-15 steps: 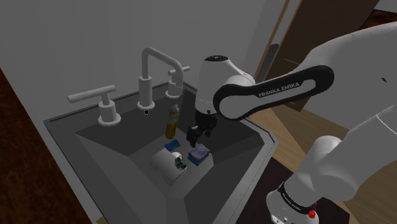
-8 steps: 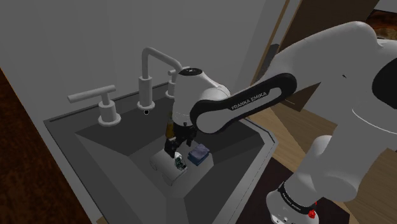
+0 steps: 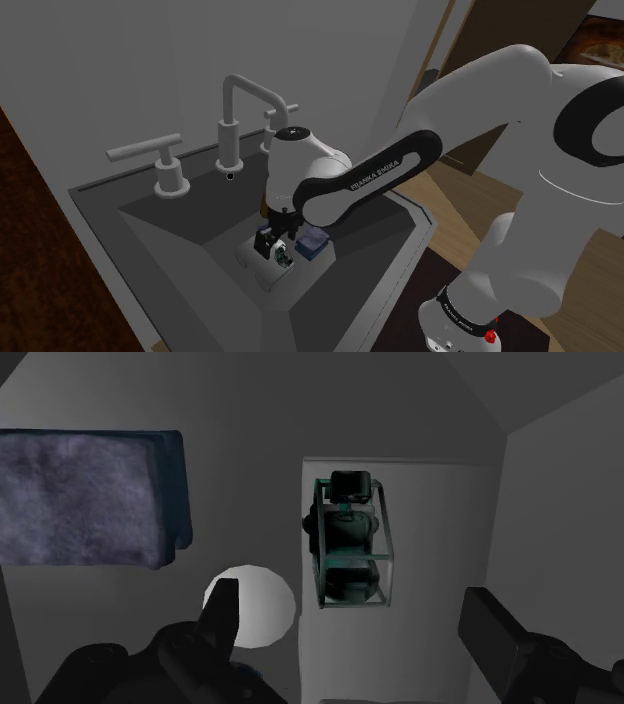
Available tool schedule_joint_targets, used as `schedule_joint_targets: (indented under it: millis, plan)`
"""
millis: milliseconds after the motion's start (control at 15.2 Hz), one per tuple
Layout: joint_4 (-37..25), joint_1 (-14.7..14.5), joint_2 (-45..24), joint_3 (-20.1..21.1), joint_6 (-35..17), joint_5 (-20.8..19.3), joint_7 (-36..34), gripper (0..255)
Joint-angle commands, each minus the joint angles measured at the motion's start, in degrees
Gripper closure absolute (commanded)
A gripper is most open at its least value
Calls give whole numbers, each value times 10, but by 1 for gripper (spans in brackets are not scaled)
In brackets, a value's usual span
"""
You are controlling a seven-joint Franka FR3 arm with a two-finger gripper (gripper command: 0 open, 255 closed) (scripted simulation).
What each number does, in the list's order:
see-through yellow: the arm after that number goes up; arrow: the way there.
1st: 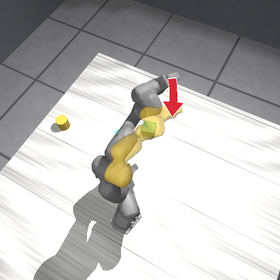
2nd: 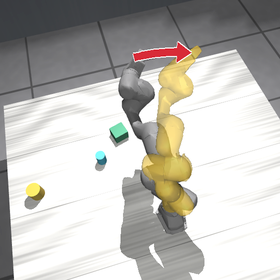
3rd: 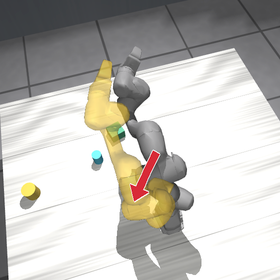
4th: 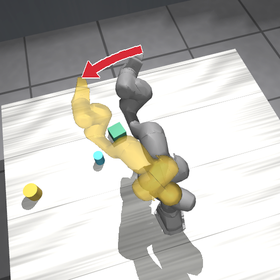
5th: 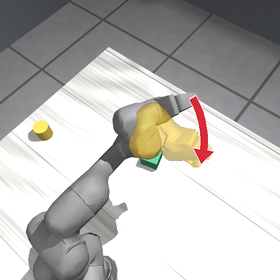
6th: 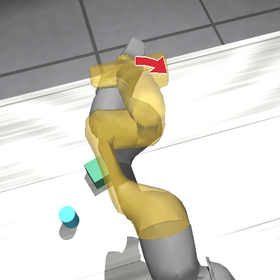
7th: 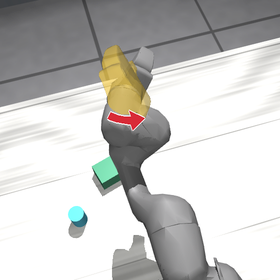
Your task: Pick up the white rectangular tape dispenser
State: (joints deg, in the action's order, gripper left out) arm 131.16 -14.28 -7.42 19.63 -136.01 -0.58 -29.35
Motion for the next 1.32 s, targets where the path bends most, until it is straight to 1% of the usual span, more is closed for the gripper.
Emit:
schedule_joint_targets:
  millis: [0, 66, 660, 1254]
  plan:
    - [0, -1, -6, 0, -7, -3, -3, 0]
    - [2, -1, -5, 0, -7, -3, -2, 255]
    - [0, -1, -6, 0, -7, -3, -3, 255]
    - [-20, 2, 44, 3, 61, 19, 11, 255]
